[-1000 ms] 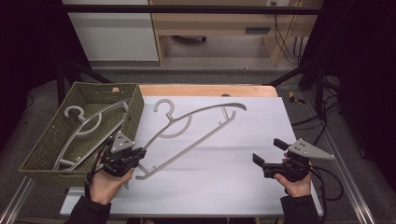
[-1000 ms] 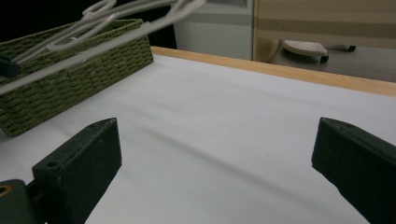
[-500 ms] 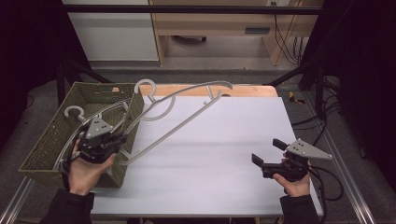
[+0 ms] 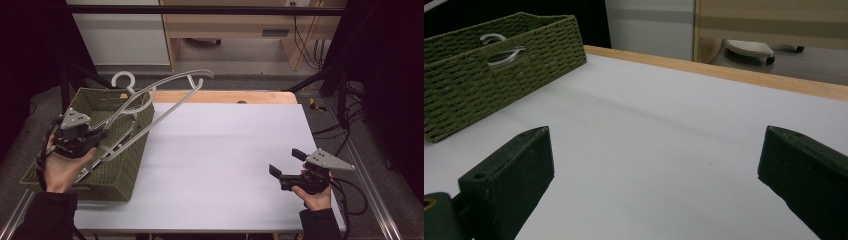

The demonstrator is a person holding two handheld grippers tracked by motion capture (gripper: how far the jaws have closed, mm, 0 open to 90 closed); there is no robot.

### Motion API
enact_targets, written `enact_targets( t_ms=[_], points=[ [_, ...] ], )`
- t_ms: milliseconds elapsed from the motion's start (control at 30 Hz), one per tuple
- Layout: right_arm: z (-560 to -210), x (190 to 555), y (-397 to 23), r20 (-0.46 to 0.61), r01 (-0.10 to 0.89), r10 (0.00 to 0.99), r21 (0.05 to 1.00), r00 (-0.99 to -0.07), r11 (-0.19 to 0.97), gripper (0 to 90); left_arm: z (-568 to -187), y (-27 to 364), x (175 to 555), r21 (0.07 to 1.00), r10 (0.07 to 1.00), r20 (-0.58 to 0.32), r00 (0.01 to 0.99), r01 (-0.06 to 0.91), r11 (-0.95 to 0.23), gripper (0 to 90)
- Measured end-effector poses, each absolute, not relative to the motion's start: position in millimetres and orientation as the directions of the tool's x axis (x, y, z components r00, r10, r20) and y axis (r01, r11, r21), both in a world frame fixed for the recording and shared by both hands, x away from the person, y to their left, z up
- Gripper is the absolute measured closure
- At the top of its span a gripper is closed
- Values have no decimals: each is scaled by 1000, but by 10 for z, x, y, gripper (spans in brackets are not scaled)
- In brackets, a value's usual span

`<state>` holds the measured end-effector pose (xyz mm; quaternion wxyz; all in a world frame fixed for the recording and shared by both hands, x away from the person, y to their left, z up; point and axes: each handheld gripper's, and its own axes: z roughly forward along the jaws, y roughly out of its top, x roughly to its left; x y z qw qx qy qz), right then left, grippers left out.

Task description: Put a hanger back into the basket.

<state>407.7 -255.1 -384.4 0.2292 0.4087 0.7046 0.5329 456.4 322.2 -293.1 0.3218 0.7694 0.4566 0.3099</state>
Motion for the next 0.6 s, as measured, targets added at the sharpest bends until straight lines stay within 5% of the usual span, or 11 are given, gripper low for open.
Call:
enact_targets(
  t_ms=[600],
  points=[
    [-3855,4090,-2536,112,335,823,937,-558,100,17,-3182,3937,4749,724,935,246,257,592,-353,827]
  ],
)
